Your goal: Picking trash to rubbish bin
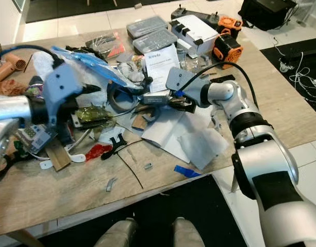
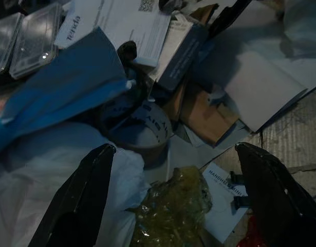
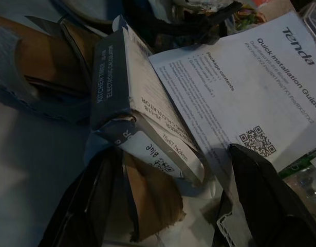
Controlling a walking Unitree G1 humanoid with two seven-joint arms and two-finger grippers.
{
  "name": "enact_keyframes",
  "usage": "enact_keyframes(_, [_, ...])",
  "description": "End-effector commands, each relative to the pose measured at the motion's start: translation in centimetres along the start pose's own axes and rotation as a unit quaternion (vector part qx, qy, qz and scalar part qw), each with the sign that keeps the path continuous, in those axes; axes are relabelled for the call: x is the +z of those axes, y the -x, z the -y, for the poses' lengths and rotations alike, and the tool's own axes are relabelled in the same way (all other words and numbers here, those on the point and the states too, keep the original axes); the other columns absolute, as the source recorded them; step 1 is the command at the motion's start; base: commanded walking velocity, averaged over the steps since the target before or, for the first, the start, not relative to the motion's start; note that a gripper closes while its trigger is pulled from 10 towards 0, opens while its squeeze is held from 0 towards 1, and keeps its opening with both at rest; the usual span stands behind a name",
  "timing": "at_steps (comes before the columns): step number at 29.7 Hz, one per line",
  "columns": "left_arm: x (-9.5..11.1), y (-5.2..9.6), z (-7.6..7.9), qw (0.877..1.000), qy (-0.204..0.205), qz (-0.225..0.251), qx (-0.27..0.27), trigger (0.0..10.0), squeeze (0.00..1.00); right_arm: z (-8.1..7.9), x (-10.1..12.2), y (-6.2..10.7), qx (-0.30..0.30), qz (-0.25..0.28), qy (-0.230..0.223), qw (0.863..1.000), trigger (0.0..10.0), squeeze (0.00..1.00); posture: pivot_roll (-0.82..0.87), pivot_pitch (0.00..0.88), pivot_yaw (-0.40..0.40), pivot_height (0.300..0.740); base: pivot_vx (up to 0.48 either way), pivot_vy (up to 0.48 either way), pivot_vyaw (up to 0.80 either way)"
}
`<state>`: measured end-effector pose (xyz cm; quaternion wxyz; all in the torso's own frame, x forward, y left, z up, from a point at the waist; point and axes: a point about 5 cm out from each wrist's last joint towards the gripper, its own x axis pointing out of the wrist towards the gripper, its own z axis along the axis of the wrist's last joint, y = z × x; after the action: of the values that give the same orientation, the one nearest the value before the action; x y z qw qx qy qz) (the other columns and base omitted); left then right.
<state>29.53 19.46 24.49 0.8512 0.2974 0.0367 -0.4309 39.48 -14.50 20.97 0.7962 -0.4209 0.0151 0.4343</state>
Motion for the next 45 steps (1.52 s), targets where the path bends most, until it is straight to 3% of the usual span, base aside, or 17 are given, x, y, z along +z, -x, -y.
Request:
enact_keyframes(1, [0.0,0.7,-0.4,1.000,-0.004,-0.014,0.001,10.0,0.00,-0.2,-0.4,0.1,0.003,-0.003,0.001,1.000,10.0,0.00,0.10,0.183,0.008,0.740,0.000,0.000,0.00])
enact_keyframes(13, [0.2,1.6,-0.3,1.000,0.001,-0.025,0.005,10.0,0.00,-0.7,1.2,-0.9,0.014,0.047,0.008,0.999,10.0,0.00,0.13,0.204,0.004,0.740,0.000,0.000,0.00])
enact_keyframes(14, [0.2,1.6,-0.2,1.000,0.001,-0.023,0.005,10.0,0.00,-0.9,1.3,-1.0,0.016,0.050,0.010,0.999,2.5,0.00,0.13,0.203,-0.001,0.740,0.000,0.000,0.00])
enact_keyframes(15, [0.3,1.6,-0.2,1.000,0.001,-0.022,0.005,10.0,0.00,-0.9,1.4,-1.1,0.017,0.053,0.012,0.998,0.0,0.00,0.13,0.203,-0.002,0.740,0.000,0.000,0.00])
enact_keyframes(29, [0.6,1.2,0.3,1.000,0.002,-0.007,0.008,10.0,0.00,-0.2,1.8,-0.6,0.011,0.063,0.023,0.998,0.0,0.00,0.09,0.189,-0.023,0.740,0.000,0.000,0.00])
enact_keyframes(31, [0.6,0.4,0.5,1.000,0.000,0.005,-0.001,10.0,0.00,1.0,2.6,0.1,-0.001,0.106,-0.011,0.994,0.0,0.00,0.06,0.163,-0.025,0.740,0.000,0.000,0.00])
enact_keyframes(35, [0.8,0.0,0.5,1.000,-0.002,0.019,-0.007,10.0,0.00,1.5,2.8,0.8,0.007,0.137,-0.043,0.990,0.0,0.00,0.05,0.141,-0.027,0.740,0.000,0.000,0.00])
enact_keyframes(41, [1.1,-0.5,0.9,0.998,-0.023,0.048,-0.027,10.0,0.00,1.9,2.1,2.0,0.026,0.147,-0.066,0.987,0.0,0.00,0.03,0.042,-0.036,0.740,0.000,0.000,0.00])
enact_keyframes(45, [1.2,-0.5,0.9,0.998,-0.022,0.055,-0.028,10.0,0.00,2.1,2.2,2.3,0.025,0.158,-0.080,0.984,0.0,0.00,0.03,0.020,-0.039,0.740,0.000,0.000,0.00])
